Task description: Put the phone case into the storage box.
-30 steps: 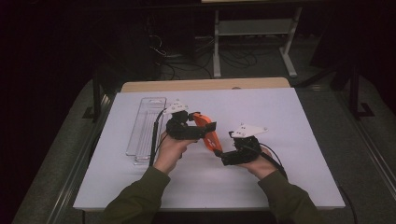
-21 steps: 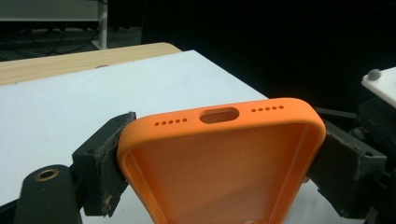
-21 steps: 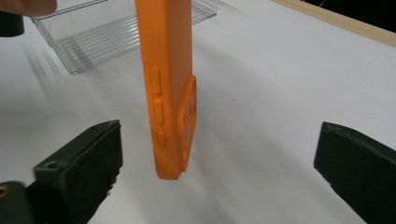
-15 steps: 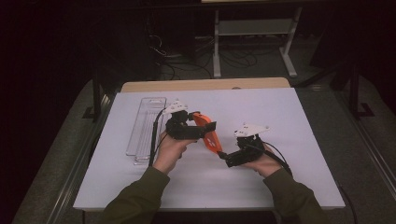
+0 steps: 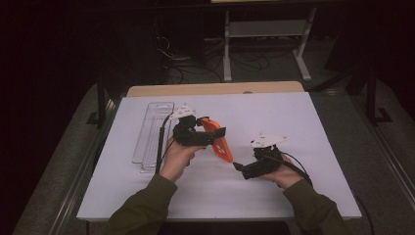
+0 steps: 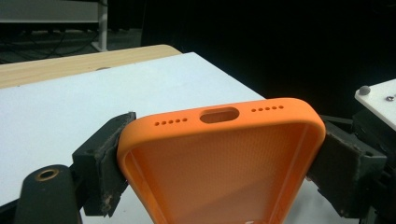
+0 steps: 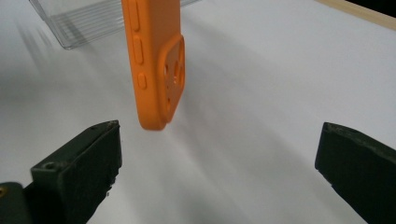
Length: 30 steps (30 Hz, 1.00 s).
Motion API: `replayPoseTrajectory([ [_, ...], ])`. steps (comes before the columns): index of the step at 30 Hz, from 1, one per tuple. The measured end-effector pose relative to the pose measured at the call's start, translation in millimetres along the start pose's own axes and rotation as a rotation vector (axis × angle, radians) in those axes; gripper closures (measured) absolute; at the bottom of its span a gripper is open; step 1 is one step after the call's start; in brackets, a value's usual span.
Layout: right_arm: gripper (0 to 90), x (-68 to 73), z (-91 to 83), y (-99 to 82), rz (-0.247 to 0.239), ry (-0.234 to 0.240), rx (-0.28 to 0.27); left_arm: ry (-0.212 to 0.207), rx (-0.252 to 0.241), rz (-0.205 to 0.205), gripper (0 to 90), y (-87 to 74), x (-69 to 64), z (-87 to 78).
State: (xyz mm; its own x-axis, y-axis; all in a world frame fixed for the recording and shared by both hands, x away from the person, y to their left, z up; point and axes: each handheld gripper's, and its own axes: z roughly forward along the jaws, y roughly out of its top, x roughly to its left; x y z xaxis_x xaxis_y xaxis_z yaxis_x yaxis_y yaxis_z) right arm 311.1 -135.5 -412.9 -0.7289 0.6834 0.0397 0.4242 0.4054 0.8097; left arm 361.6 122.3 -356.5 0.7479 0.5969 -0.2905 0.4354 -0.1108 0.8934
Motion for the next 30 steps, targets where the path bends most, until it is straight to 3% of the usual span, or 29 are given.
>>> replayPoseTrajectory([
  [19,0.0,-3.1,-18.5,-41.4,0.030,-0.024,0.052,-0.004,-0.001,0.005,15.4,0.7,-2.8,-0.2],
  [26,0.0,-6.4,-26.3,-53.0,0.051,-0.043,0.045,-0.008,-0.005,0.013,15.4,1.7,-3.7,-1.1],
  [30,0.0,-8.8,-31.7,-57.9,0.067,-0.060,0.014,-0.009,-0.008,0.015,15.4,2.2,-3.5,-1.7],
])
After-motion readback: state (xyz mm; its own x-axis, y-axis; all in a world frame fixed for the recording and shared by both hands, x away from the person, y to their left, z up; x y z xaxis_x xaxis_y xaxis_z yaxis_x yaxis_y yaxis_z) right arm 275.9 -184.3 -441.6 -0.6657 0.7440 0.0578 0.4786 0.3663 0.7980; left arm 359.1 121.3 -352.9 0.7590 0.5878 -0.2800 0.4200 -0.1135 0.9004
